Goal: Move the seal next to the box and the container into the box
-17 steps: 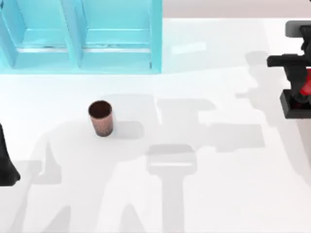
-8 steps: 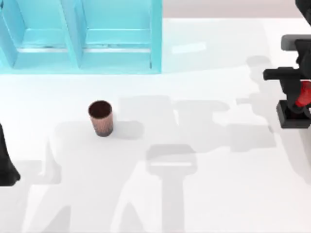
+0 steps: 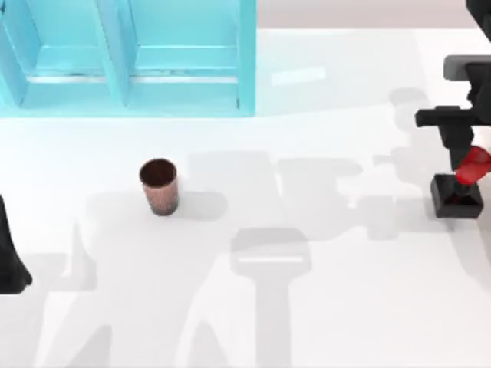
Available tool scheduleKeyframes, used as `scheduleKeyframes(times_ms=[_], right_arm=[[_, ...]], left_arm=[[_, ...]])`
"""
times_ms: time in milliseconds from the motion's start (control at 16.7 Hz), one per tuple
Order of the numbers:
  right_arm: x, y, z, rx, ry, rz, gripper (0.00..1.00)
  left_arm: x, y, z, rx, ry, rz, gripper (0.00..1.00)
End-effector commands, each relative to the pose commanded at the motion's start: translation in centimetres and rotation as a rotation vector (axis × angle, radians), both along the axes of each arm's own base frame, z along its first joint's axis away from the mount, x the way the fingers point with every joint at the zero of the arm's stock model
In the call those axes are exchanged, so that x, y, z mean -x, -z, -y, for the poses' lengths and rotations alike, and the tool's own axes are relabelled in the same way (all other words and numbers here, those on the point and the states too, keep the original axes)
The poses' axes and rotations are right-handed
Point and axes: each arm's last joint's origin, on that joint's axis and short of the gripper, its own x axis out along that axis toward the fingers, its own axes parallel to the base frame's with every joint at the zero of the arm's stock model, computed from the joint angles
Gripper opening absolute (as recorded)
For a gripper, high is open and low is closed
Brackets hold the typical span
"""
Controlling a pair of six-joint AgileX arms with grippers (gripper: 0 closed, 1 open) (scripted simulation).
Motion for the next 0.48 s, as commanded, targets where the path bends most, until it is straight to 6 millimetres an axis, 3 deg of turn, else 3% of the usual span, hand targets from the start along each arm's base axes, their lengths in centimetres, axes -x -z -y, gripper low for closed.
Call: scheduleKeyframes(times_ms=[240,480], right_arm=[[0.0,0.0,0.0,0.0,0.0,0.0,0.98],[0.0,0.0,0.0,0.0,0.0,0.0,1.0]], left_arm=[[0.0,0.0,0.0,0.0,0.0,0.0,1.0],[0.0,0.0,0.0,0.0,0.0,0.0,1.0]])
